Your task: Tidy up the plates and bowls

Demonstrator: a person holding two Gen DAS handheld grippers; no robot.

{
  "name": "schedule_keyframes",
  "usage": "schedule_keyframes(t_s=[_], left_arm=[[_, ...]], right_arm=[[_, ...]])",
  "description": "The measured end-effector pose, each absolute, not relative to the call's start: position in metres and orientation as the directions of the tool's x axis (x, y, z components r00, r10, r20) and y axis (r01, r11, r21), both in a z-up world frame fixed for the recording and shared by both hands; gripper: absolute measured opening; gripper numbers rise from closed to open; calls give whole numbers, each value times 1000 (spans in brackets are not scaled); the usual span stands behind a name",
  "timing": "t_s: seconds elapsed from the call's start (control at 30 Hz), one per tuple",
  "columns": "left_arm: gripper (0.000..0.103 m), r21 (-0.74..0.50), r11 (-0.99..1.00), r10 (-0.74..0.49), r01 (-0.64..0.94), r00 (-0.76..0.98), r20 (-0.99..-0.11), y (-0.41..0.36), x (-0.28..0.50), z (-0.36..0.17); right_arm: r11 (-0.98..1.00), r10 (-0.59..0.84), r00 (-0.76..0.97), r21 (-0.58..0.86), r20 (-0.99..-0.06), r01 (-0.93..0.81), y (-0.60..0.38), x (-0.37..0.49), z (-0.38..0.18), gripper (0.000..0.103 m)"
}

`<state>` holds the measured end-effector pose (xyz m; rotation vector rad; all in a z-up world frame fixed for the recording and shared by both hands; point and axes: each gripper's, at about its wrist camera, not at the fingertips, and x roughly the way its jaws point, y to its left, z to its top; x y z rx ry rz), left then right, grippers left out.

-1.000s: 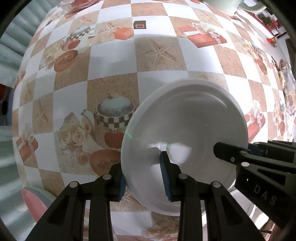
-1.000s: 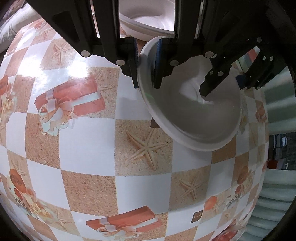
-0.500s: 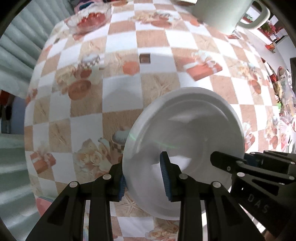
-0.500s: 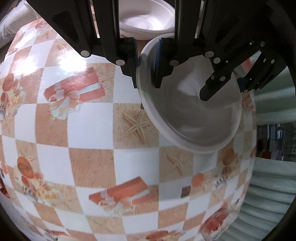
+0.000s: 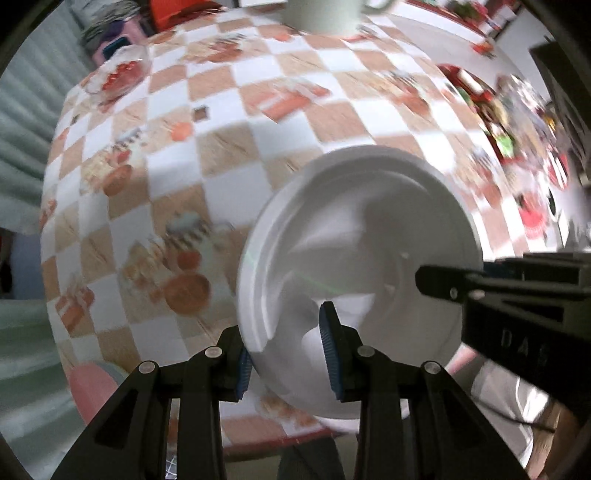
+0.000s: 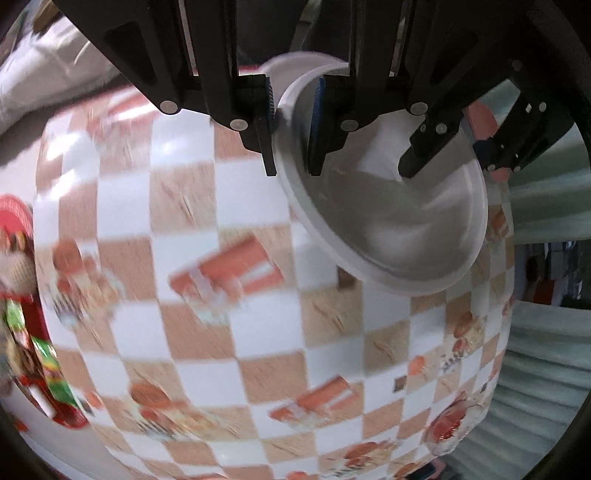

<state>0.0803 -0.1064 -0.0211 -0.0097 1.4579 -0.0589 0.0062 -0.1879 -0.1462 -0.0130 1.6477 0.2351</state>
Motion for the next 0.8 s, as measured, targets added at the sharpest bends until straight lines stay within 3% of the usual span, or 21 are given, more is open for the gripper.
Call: schedule_keyframes(t_s=[0.23,0.63,0.67,0.8], left_arm=[[35,-55,988,-61,147,33,-998,-131,53,-35],[39,-78,979,-77,187,-12,-997,-134,46,-54],[43,-76,978,-75,192,-13,-997,-134,45,-55],[74,-51,980,-54,191,14,-998,-126,42,-49]], right_arm=[[989,109,-140,121,-984,-81,-209,-33,-158,18],[994,97,-154,103,-983,-35,-215,-53,-176,19],[994,94,-152,100,-984,-37,-215,-53,-177,19],[995,88,-152,94,-984,-33,-217,-55,-176,19]])
